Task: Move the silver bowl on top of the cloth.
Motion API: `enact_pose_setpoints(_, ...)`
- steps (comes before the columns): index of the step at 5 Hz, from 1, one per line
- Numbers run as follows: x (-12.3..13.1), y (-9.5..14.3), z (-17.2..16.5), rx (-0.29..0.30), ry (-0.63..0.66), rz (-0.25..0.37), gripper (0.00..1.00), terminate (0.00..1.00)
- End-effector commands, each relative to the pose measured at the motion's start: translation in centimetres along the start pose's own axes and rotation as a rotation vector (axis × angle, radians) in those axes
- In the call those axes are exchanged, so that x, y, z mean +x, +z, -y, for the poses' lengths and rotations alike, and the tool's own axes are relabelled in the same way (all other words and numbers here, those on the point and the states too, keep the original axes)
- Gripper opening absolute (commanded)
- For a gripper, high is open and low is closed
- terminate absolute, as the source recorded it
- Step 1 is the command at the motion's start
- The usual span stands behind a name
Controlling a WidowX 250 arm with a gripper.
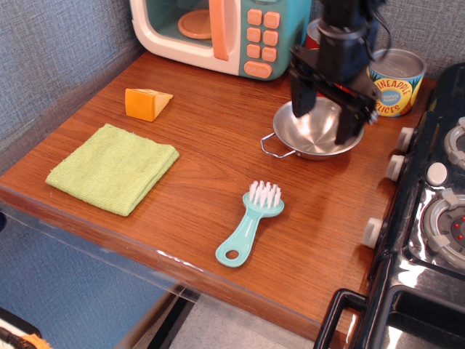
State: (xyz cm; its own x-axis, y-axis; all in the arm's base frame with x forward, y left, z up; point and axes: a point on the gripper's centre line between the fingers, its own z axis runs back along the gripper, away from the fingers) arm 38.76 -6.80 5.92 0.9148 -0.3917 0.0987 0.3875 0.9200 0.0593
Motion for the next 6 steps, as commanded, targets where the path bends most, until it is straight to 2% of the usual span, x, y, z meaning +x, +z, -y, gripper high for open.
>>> enact_pose_setpoints(1, 3.6, -1.5, 1.2, 0.068, 0.025, 0.066, 1.0, 0.0)
enact_pose_setpoints(2, 3.9, -2.2, 1.7, 0.064, 0.029, 0.063, 1.0, 0.0)
enact_pose_setpoints(3, 3.7, -2.5, 1.7, 0.067, 0.048, 0.064, 0.0, 0.0)
enact_pose_setpoints(5, 3.7, -0.9, 1.1, 0.063, 0.024, 0.082, 0.0, 0.0)
enact_pose_setpoints(6, 3.8, 1.6, 0.6, 0.049, 0.026, 0.137, 0.0, 0.0)
